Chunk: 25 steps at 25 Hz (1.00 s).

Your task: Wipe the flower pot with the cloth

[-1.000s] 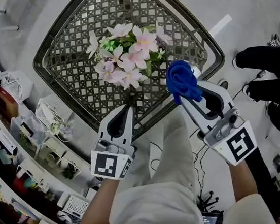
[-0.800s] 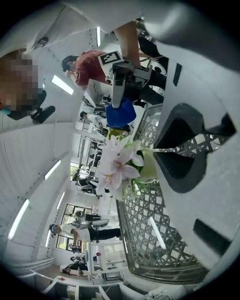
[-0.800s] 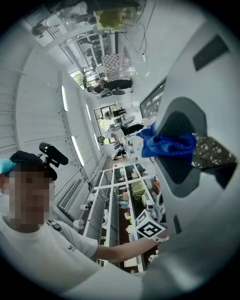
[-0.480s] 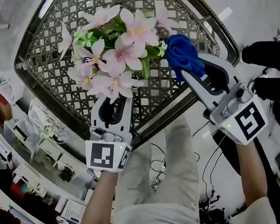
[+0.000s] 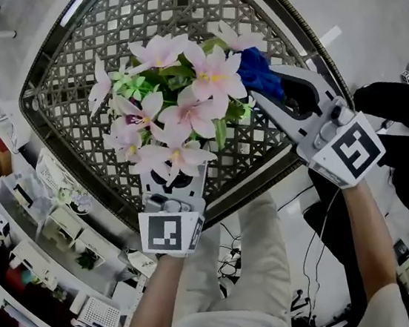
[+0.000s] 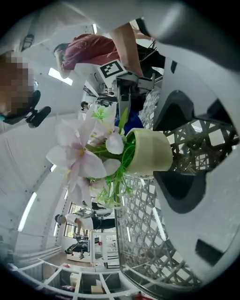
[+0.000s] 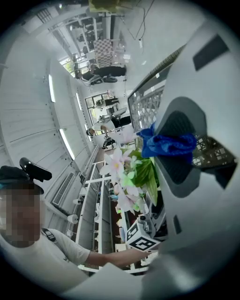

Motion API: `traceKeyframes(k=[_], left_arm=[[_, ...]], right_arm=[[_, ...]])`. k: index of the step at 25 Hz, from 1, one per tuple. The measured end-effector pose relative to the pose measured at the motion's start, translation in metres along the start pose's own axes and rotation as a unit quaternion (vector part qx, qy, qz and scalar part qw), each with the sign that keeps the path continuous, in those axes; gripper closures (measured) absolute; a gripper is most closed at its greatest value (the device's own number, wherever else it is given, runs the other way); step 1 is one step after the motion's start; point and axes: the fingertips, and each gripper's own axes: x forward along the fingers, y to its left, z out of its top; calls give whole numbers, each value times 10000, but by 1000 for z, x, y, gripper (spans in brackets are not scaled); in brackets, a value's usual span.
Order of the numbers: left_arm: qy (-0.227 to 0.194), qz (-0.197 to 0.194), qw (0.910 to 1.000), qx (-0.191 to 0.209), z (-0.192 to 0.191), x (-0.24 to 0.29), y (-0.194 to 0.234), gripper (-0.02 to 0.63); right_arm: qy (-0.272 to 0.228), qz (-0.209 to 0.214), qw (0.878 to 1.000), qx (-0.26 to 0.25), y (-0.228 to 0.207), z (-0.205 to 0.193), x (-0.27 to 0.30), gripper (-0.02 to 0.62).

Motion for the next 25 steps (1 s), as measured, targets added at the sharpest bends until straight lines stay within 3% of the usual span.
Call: traceKeyframes(k=[6,11,15,25], left_arm=[[82,-10,9999,144,-1,5,2,388],[211,-142,9993,280,-5,4,4,479],[311,-292,9986,327,-5,4,1,512],[263,-320,9980,471,-4,5,1,518]], right_arm=[[47,175,9998,42,-12,-9,27,477],[73,483,9987,-116,3,-8,38,477],[100,507,9987,-43,13,-10,33,477],[59,396,9989,254,48,-21,4,477]])
